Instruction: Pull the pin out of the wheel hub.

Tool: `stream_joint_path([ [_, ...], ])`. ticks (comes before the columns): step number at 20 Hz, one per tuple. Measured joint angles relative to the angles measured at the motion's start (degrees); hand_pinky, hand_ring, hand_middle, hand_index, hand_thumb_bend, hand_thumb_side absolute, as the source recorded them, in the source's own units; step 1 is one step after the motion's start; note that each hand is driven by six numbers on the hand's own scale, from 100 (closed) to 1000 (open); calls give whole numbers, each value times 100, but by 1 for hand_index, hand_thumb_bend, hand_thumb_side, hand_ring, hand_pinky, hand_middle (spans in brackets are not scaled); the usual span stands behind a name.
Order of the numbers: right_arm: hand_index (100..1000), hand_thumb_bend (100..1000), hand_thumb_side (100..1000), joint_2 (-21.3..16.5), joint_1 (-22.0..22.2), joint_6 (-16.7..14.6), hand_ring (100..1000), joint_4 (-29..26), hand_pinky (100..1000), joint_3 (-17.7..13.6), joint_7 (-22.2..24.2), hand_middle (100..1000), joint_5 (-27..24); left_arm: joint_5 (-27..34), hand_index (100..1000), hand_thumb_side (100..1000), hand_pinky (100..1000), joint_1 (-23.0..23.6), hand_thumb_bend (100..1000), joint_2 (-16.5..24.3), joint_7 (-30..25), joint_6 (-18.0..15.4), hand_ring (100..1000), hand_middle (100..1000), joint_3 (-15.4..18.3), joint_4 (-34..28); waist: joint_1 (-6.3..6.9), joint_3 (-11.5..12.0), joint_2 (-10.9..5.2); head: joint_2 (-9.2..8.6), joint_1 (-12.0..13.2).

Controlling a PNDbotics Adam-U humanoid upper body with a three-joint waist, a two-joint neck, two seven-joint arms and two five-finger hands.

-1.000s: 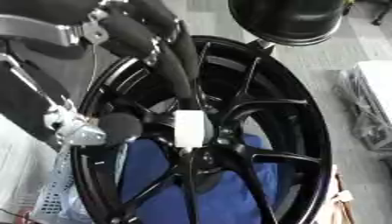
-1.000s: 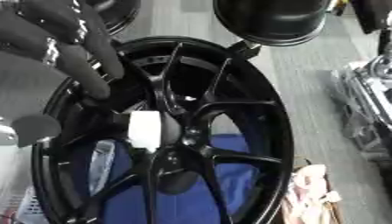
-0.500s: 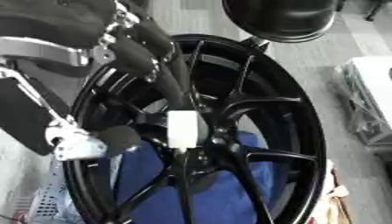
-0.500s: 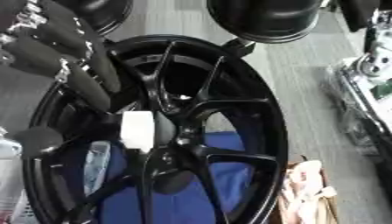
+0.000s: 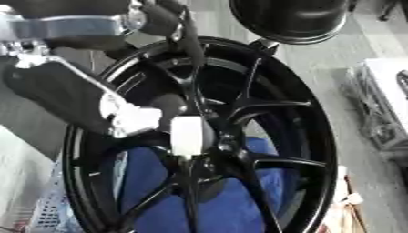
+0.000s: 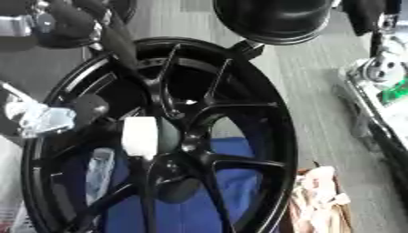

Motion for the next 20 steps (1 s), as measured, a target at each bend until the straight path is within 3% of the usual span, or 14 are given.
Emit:
stream_joint_path([
  [5,602,100,585,20,6,-47,607,0,511,11,-47,603,-16,-25,809,686,859,-151,286,-82,-60,679,783,747,-172,0,29,24,0,23,-40],
  [8,602,100,592,44,34,-70,607,0,511,12,-70,603,-29,-130,804,522,874,-158,331,-97,-241,826,788,734,-249,0,29,39,0,25,-43],
  [12,602,100,590,46,44,-90,607,0,511,12,-90,603,-31,-256,805,504,881,-155,320,-103,-472,873,789,733,-279,0,30,46,0,26,-44],
  [13,602,100,589,47,44,-92,607,0,512,12,-92,604,-31,-269,803,283,938,-154,368,-103,-508,869,802,720,-279,0,32,47,0,26,-44],
  [16,602,100,589,50,44,-95,607,0,512,12,-95,604,-31,-247,801,270,980,-105,405,-103,-614,852,799,700,-281,0,50,70,0,27,-44],
  [20,599,100,592,62,44,-106,606,0,512,12,-106,602,-27,-175,821,318,1000,-29,453,-101,-699,799,822,724,-283,0,67,88,0,31,-43],
])
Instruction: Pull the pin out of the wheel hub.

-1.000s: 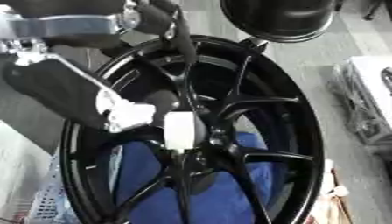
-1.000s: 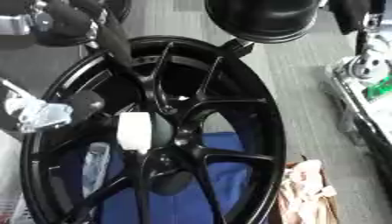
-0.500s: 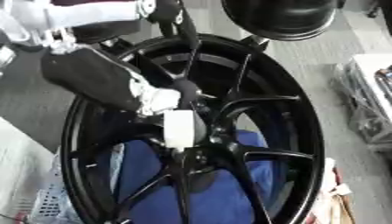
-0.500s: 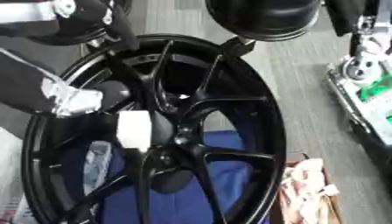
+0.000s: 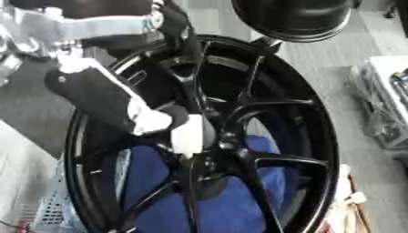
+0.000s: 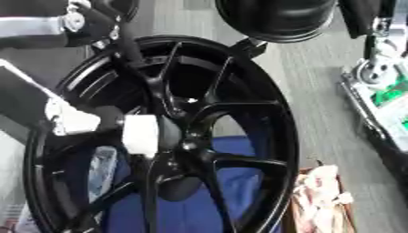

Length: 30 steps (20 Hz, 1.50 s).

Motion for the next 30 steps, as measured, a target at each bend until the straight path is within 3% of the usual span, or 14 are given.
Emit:
stream_joint_path([
  [2,599,100,593,27,0,-13,606,0,511,0,-13,602,6,-3,829,359,1000,83,456,3,-39,17,829,731,-30,0,10,0,0,25,3],
  [4,598,100,595,33,0,-18,606,0,511,-1,-18,602,12,-16,847,504,1000,164,474,4,-81,41,844,745,-65,0,27,-2,0,41,6],
  [8,597,100,599,38,0,-35,605,0,510,-1,-35,602,22,-88,863,624,1000,369,516,4,-128,87,861,760,-104,0,30,-22,5,45,21],
  [16,594,100,609,86,0,-61,605,0,510,-3,-61,602,23,-362,855,667,1000,654,553,4,-178,335,848,753,-174,0,31,-50,61,49,66],
  [30,588,100,632,188,-1,-92,603,0,507,-6,-92,602,-4,-594,863,643,1000,872,516,-22,-79,484,838,744,-187,0,-27,-110,191,49,140],
])
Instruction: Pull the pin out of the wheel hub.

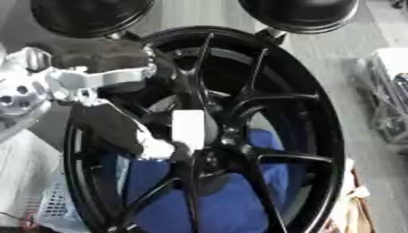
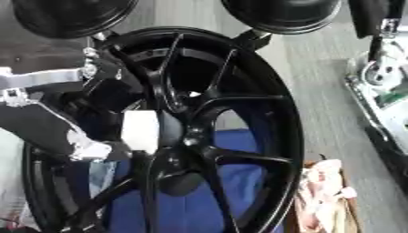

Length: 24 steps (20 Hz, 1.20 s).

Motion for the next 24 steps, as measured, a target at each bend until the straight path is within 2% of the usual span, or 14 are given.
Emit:
stream_joint_path([
  [6,587,100,645,45,-1,-19,603,0,506,-17,-19,603,-26,-83,847,619,1000,56,498,-6,20,20,829,727,-18,0,-30,-15,60,-2,23],
  [21,587,100,660,146,-2,-48,604,0,507,-34,-49,604,-49,-137,849,578,1000,67,470,-187,85,86,826,731,-19,1,-35,-79,87,-18,85],
  [24,587,100,668,153,-2,-58,604,0,507,-34,-58,604,-50,-195,843,539,995,83,464,-230,88,89,820,724,-21,1,-40,-84,91,-38,114],
])
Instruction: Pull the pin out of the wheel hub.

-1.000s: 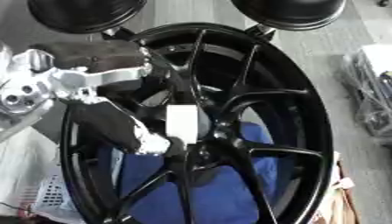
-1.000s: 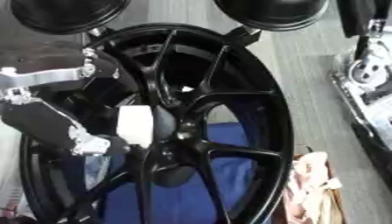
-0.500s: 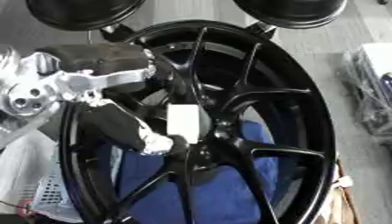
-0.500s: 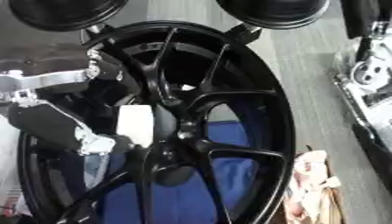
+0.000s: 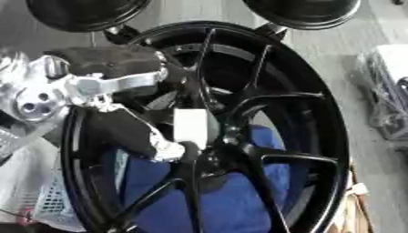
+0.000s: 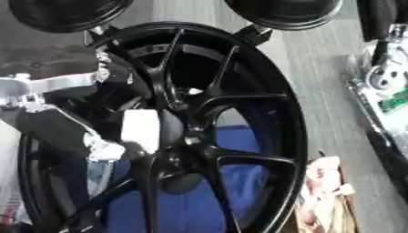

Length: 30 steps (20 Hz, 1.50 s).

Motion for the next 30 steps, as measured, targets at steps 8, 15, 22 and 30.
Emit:
stream_joint_path([
  [8,587,100,674,54,-5,-18,604,0,507,-1,-18,605,-7,-177,813,453,957,52,412,-98,81,81,785,687,-36,0,-23,-11,38,-24,39],
  [15,587,100,678,98,-31,-38,604,0,507,-1,-38,605,-17,-234,792,421,930,98,374,-186,201,201,751,652,-43,1,-44,-36,59,-40,58],
  [22,588,100,677,145,-45,-50,605,0,509,-1,-50,607,-24,-320,774,400,896,157,338,-231,255,255,720,621,-69,1,-45,-68,66,-75,68],
  [30,588,100,682,149,-40,-63,605,0,510,-18,-63,606,-24,-317,773,375,873,172,339,-229,275,275,694,603,-66,1,-39,-51,66,-78,66],
])
